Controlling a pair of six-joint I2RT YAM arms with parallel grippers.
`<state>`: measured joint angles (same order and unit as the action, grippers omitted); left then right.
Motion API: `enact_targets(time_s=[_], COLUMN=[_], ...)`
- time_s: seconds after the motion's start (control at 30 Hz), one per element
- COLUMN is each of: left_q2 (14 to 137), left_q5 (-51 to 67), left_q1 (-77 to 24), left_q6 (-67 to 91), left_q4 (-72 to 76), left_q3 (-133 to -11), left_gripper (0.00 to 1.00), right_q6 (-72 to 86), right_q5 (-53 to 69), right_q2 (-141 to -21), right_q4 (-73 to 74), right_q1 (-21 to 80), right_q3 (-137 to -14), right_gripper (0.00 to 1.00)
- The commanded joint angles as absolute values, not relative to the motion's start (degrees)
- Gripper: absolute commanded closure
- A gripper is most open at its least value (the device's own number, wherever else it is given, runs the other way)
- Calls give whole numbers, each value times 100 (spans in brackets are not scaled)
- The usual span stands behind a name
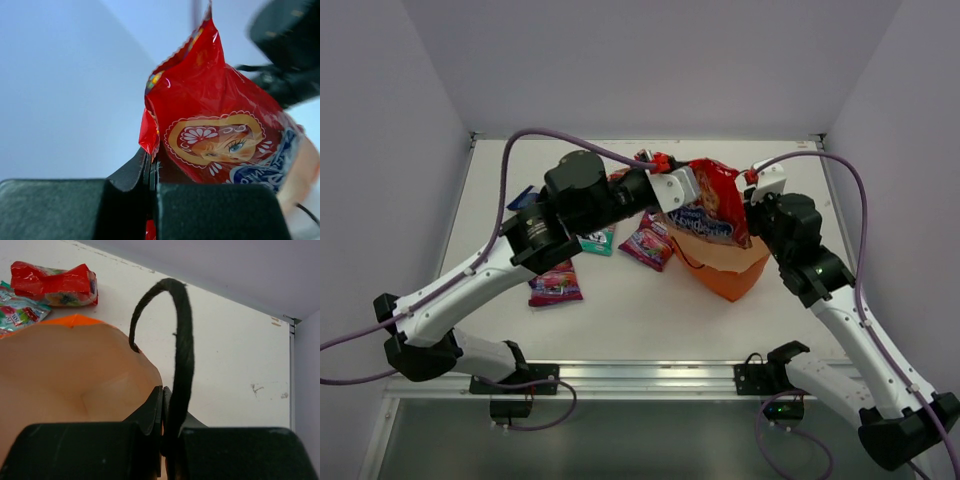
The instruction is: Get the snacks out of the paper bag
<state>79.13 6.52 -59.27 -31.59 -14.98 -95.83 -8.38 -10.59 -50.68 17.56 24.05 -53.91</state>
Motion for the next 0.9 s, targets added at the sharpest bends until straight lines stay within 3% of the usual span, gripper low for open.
enact_targets(time_s=[0.0,0.23,0.5,0.87], left_q2=[7462,7857,8726,11992], left_q5=[-1268,-2372,-1917,-2917], left_q1=[-5776,-4143,-2525,-1442], left_q6=[-3067,-2821,-2584,-2550], left_q4=[421,-518,-624,193], left_q3=[-9685,-10459,-10389,-11476], left_gripper=[100,100,100,100], right_q6=[-730,-536,-334,-176], right_q5=[-1414,-1819,-1863,-1547], right_q2=[-5159,-5379,-5353,-5247], right_q4=[1687,1916,2100,2232], right_q1=[2408,2408,2408,2408], right_q3=[-5475,-5686,-5845,-5897], right_gripper=[100,100,100,100])
